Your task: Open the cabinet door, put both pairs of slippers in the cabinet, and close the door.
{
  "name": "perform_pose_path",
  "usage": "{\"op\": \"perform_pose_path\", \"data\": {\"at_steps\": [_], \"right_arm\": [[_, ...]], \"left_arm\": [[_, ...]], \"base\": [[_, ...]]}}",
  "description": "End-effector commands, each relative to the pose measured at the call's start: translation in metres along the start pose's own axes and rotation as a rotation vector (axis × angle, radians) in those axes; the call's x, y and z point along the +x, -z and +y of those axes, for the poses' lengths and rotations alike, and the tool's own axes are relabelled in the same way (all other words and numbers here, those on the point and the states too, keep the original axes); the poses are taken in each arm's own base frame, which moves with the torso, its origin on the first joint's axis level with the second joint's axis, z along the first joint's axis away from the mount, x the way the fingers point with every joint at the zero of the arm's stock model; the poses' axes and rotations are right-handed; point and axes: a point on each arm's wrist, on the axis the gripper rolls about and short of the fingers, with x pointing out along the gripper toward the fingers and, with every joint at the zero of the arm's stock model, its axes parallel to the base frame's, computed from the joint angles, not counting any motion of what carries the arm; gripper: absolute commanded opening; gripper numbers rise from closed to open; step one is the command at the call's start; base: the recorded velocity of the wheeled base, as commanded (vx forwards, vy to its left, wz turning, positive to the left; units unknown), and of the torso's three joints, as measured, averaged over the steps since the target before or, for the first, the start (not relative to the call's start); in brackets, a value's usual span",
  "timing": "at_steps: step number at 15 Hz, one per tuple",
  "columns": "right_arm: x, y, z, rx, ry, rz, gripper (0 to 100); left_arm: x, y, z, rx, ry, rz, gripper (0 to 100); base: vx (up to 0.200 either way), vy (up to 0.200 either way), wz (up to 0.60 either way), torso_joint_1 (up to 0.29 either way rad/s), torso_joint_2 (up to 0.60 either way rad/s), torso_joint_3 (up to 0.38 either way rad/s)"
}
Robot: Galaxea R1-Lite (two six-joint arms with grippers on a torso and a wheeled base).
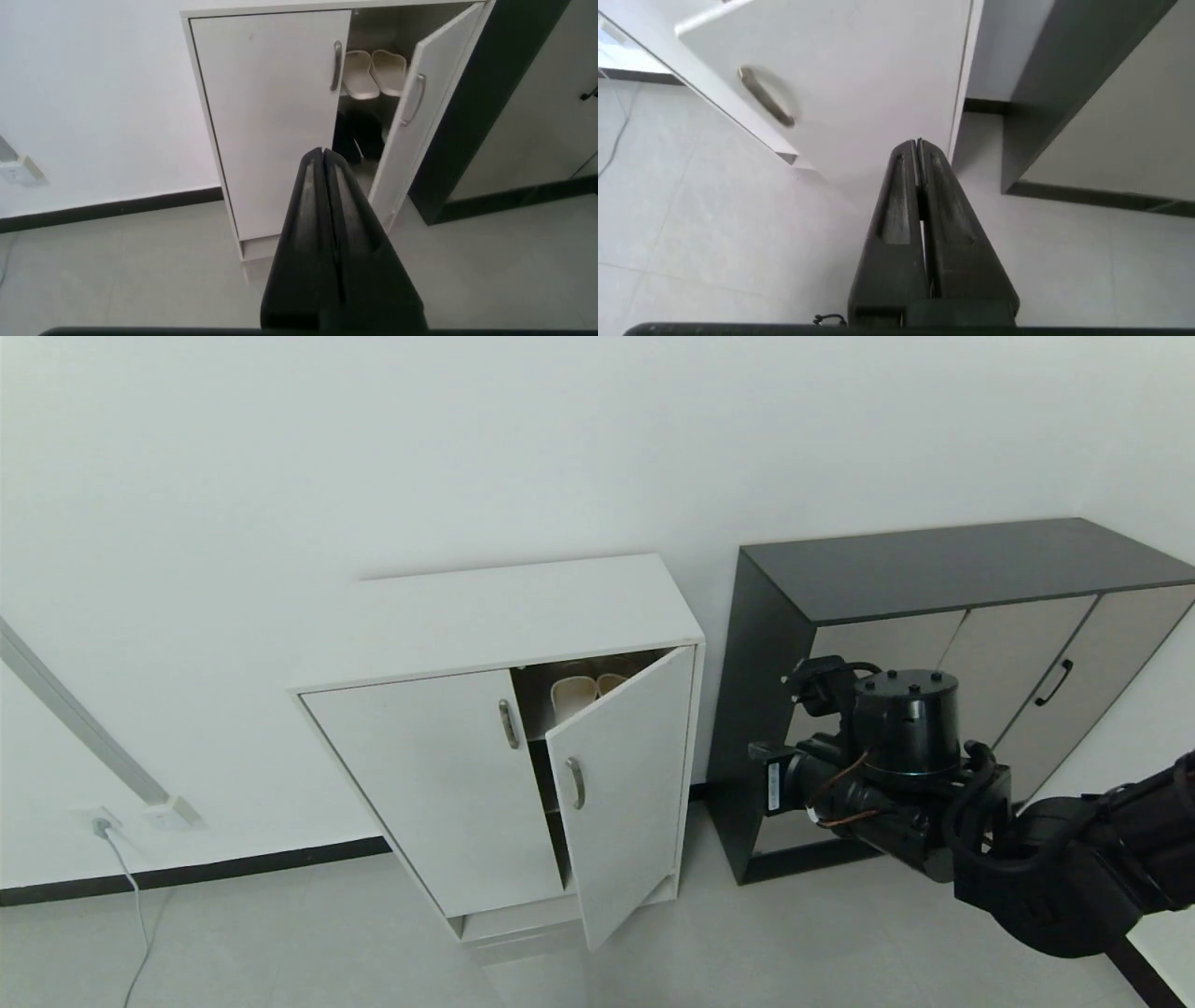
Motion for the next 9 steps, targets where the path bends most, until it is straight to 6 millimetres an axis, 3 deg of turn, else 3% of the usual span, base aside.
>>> {"op": "perform_pose_path", "data": {"at_steps": [1,3,9], "right_arm": [[-0.001,0.005,0.0,-0.013,-0.007,0.01,0],[0.0,0.009,0.003,-0.039,-0.019,0.024,0],[-0.001,0.02,0.013,-0.054,-0.056,0.057,0]], "left_arm": [[0.0,0.0,0.0,0.0,0.0,0.001,0],[0.0,0.0,0.0,0.0,0.0,0.001,0],[0.0,0.0,0.0,0.0,0.0,0.001,0]], "base": [[0.0,0.0,0.0,0.0,0.0,0.0],[0.0,0.0,0.0,0.0,0.0,0.0],[0.0,0.0,0.6,0.001,0.0,0.005]]}}
